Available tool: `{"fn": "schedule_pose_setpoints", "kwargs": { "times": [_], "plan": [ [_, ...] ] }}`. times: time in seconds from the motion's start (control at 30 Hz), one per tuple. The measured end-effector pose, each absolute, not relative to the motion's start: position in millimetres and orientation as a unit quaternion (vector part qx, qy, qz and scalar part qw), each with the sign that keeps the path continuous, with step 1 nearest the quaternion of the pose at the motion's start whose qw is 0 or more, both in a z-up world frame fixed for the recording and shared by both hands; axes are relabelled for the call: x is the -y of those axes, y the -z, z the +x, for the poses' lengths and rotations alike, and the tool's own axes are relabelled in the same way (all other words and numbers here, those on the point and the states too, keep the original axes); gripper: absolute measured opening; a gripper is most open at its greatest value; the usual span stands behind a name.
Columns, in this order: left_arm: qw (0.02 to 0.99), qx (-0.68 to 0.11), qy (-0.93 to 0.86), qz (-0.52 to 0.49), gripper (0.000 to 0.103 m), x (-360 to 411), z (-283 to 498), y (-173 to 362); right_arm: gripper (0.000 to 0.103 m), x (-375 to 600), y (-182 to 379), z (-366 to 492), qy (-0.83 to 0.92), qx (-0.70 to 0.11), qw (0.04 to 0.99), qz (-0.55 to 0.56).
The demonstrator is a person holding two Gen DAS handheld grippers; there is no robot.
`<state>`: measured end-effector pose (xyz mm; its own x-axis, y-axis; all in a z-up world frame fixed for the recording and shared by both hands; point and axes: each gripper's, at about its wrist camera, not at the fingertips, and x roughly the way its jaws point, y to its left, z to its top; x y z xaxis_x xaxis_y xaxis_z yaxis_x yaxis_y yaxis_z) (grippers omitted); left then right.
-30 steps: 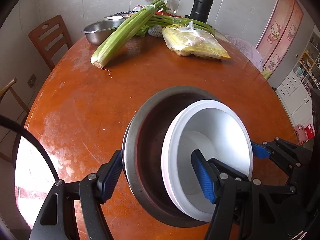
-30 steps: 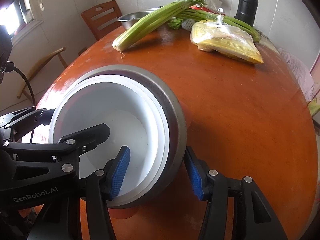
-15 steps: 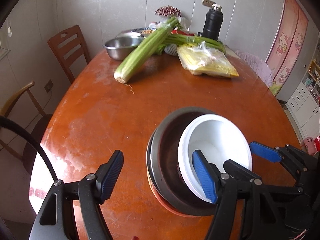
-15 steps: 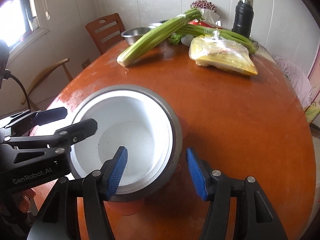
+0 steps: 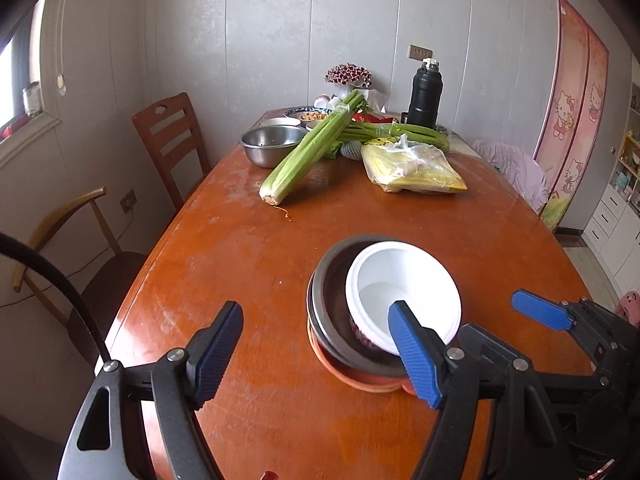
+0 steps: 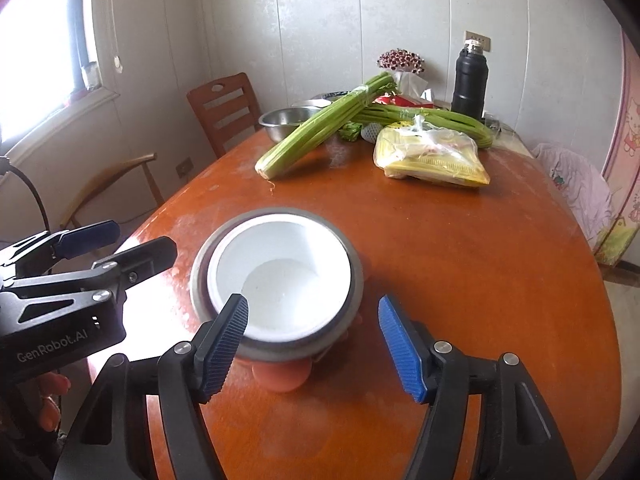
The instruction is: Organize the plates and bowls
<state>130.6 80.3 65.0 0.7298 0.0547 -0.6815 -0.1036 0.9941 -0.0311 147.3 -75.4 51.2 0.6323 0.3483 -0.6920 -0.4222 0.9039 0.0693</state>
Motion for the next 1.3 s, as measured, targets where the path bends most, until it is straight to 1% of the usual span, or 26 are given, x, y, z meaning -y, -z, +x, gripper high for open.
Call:
{"fn": "schedule_pose_setpoints", "kwargs": {
  "times": [0.23,0.3,0.47,0.97,1.3],
  "plan": [
    [0.928,-0.368,-0.04,-0.039,0.076,-71,94,-50,0.071,88,-36,110,-0.211,-0.371,0.902,-0.056],
    [0.928,-0.369,-0.038,-0.038,0.077,-69,85,-44,0.074,90,-33,101,-0.208,-0.369,0.904,-0.06],
    [0.927,-0.372,-0.039,-0.038,0.077,-67,66,-34,0.075,100,-25,83,-0.189,-0.37,0.908,-0.05],
    [0.923,-0.383,-0.036,-0.025,0.078,-59,47,-13,0.075,105,-10,54,-0.172,-0.381,0.907,-0.049],
    [0.922,-0.386,-0.032,-0.02,0.078,-56,42,-10,0.075,110,-6,45,-0.162,-0.385,0.908,-0.047]
  ]
}}
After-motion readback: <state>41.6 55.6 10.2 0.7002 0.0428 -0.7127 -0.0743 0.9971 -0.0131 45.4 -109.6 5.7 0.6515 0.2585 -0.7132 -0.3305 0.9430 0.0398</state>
